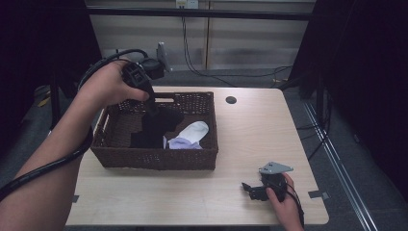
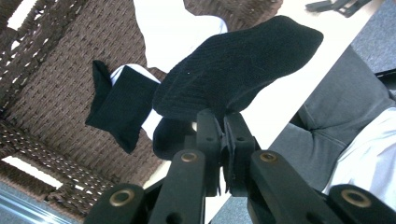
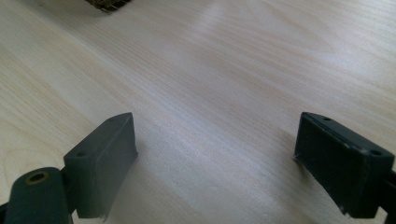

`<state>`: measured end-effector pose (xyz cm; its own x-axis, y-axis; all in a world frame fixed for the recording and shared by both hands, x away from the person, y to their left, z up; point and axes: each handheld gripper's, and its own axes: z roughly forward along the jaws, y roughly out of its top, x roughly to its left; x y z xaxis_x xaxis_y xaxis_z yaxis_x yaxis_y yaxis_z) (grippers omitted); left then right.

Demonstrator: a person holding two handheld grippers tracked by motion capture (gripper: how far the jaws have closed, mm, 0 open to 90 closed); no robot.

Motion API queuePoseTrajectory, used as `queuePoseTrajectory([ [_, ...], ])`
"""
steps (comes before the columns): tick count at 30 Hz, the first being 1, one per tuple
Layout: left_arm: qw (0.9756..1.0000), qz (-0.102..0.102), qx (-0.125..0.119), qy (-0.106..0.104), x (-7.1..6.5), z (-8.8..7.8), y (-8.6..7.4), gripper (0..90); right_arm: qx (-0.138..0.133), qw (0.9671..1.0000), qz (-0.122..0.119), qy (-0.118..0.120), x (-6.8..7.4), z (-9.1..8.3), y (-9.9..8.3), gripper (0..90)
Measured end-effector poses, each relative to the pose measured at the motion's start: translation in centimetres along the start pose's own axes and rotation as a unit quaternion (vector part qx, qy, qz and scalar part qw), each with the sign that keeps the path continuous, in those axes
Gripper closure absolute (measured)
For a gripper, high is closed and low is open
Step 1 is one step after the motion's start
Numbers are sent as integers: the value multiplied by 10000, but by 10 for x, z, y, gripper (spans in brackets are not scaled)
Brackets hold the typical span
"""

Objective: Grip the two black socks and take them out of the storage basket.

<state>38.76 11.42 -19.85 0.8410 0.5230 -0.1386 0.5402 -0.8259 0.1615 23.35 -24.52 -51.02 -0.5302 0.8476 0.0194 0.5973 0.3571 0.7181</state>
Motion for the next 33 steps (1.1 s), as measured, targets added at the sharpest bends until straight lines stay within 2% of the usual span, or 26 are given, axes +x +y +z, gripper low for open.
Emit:
queuePoseTrajectory([
  [13, 9987, 512, -36, -62, -46, 1, -13, 867, -13, 10000, 7, -5, 0, 0, 0, 118],
  [19, 9965, 826, -1, -143, -65, 9, -15, 867, -14, 10000, 4, -4, 0, 0, 0, 118],
  [22, 9954, 935, -44, -200, -74, 18, -16, 867, -15, 10000, 3, -5, 0, 0, 0, 118],
  [23, 9946, 1007, -73, -228, -81, 26, -17, 867, -15, 10000, 4, -5, 0, 0, 0, 117],
  [24, 9946, 1007, -73, -228, -81, 26, -17, 867, -15, 10000, 4, -5, 0, 0, 0, 117],
  [25, 9935, 1102, -55, -277, -83, 30, -18, 867, -15, 10000, 5, -5, 0, 0, 0, 117],
  [26, 9937, 1078, -101, -300, -85, 35, -18, 867, -25, 10000, 10, -3, 0, 0, 0, 118],
  [33, 9914, 1203, 9, -513, -87, 75, -17, 866, -23, 10000, 8, -4, 0, 0, 0, 117],
])
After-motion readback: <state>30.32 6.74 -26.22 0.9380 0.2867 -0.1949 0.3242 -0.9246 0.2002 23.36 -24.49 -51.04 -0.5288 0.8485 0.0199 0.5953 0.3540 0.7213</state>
